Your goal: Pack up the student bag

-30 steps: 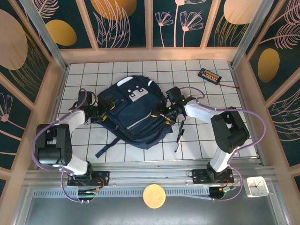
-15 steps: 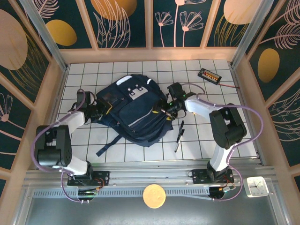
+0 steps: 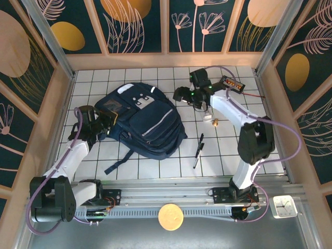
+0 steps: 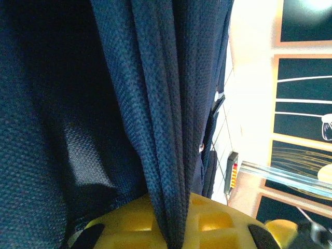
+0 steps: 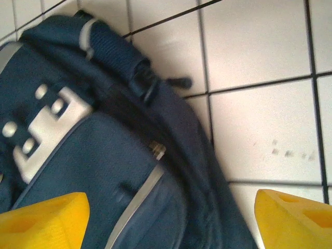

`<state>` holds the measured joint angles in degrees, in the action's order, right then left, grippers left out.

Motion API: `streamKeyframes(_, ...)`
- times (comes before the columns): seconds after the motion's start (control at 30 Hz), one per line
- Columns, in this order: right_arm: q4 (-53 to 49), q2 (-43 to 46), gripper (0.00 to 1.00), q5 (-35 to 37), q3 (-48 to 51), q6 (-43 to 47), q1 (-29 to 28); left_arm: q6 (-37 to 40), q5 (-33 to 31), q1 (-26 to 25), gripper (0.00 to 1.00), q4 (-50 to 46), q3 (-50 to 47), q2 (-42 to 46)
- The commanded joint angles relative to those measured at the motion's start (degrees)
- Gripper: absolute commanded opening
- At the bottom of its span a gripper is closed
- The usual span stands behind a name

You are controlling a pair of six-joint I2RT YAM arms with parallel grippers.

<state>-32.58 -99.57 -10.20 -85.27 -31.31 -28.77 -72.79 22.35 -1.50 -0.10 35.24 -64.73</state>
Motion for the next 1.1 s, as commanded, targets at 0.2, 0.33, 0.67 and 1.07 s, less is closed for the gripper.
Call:
streamKeyframes(0.2, -4.01, 3.38, 0.66, 2.03, -1.6, -2.53, -26.3, -9.1, -3.65, -7.21, 0.0, 5.68, 3.33, 2.66)
streamKeyframes(0.33, -1.92, -0.7, 0.61, -0.12, -1.96, -3.24, -29.97, -8.98, -4.07, -7.81, 0.0, 3.62, 3.86, 4.09)
streamKeyframes(0.67, 4.55, -7.21, 0.55, -1.26, -1.3, -7.65, -31.39, -11.05, -5.39, -8.42, 0.0, 1.07, 2.12, 8.65)
streamKeyframes(1.07, 6.46, -2.64, 0.56, -2.73, 9.8, -8.86, -24.46, -11.92, -6.49, -8.68, 0.0, 1.07, 0.94, 10.12)
